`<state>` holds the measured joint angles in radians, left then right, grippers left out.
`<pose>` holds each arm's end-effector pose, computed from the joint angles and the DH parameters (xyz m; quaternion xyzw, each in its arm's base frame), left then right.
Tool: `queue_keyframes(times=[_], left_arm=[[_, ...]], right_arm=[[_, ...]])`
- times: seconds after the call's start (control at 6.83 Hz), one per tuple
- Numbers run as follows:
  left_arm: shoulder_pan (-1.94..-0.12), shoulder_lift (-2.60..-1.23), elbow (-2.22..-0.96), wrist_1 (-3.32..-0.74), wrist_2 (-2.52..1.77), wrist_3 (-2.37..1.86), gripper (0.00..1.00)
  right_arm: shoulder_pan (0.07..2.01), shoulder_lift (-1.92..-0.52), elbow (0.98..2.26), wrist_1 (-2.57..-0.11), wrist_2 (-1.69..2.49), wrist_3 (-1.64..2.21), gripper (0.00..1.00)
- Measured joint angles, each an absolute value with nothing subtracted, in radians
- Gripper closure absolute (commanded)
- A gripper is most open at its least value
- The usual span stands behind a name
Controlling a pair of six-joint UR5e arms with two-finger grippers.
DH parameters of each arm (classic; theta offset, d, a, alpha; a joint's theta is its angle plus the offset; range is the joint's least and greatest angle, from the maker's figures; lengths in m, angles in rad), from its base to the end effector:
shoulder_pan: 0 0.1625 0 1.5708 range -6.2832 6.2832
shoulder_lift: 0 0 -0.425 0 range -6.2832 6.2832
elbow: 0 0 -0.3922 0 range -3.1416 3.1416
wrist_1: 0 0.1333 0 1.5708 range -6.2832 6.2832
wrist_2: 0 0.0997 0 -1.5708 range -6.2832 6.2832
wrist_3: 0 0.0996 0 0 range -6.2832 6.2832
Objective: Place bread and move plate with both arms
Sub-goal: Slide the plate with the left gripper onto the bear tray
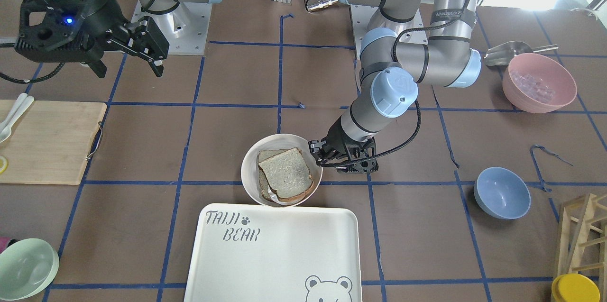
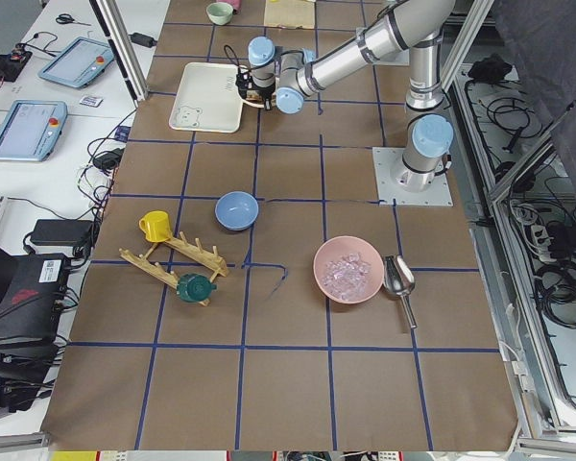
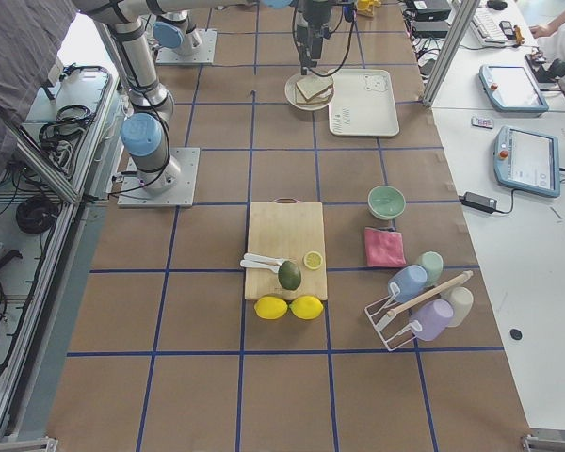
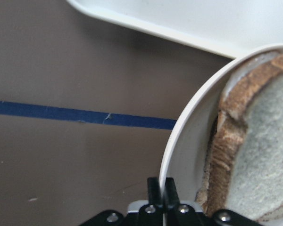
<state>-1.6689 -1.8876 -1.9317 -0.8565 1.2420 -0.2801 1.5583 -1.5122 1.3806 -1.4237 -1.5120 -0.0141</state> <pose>-0.2177 -0.5222 0.2299 0.0867 -0.9825 -0.0130 0.1641 0.1327 -0.5135 0.5373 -0.0006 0.9995 0.0074 0.0295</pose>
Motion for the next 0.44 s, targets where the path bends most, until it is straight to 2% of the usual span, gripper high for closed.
queue_keyframes(times=[0.15,0.44], left_arm=[[-1.662,-1.875,-1.914,-0.858,1.222,-0.28,1.0],[-1.646,-1.919,-1.801,-0.868,1.208,-0.285,1.0]], right_arm=[[1.558,-1.511,1.381,-1.423,-1.511,-0.015,0.0],[1.558,-1.51,1.381,-1.422,-1.511,-0.015,0.0]])
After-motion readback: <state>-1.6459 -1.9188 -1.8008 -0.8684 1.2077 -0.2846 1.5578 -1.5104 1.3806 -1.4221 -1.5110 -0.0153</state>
